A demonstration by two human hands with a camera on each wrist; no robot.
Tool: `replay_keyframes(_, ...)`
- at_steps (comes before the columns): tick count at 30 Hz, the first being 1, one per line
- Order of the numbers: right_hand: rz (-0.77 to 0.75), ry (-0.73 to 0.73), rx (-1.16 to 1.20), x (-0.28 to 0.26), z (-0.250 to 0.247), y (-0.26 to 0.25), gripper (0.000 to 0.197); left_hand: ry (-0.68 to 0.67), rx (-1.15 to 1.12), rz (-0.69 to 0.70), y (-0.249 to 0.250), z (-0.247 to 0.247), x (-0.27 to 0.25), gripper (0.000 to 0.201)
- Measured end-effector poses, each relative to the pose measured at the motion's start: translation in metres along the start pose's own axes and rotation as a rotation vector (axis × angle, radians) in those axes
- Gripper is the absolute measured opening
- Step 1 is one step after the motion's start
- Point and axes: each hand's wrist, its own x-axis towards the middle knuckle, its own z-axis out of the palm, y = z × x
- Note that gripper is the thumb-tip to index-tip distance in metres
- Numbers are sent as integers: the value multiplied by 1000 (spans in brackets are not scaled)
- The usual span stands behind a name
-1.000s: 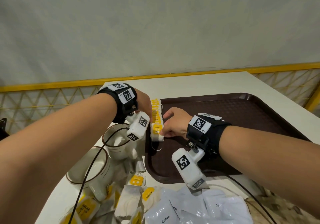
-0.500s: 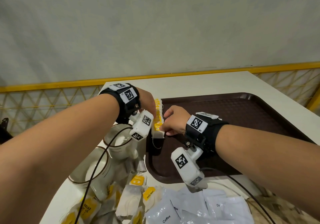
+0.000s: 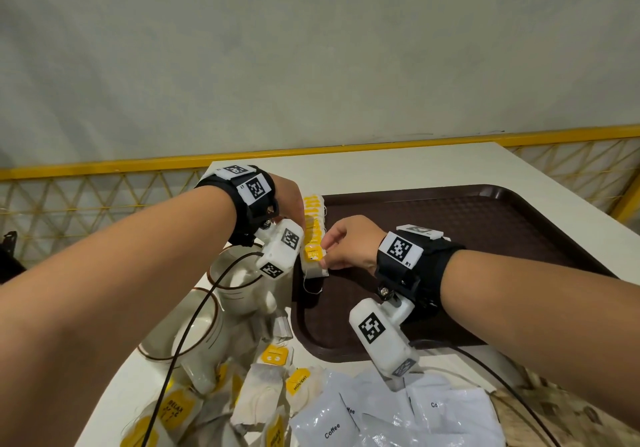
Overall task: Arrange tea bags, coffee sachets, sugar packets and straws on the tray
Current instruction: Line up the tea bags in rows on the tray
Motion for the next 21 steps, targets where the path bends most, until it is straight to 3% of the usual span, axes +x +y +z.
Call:
replay_keyframes(7,31,100,-22,24,-4,-6,26,81,-103,-59,-10,-1,8,29)
replay_keyframes(11,26,103,-61,39,1,-4,12,92,-165,-88,-12,0,13,20)
replay_keyframes(14,35,56,-91,44,12,-3,34,104,-114,-87,-12,3,17,29)
replay_keyframes(21,92,168,40,40,8,-7,31,142,-71,-83,-13,4,26,36)
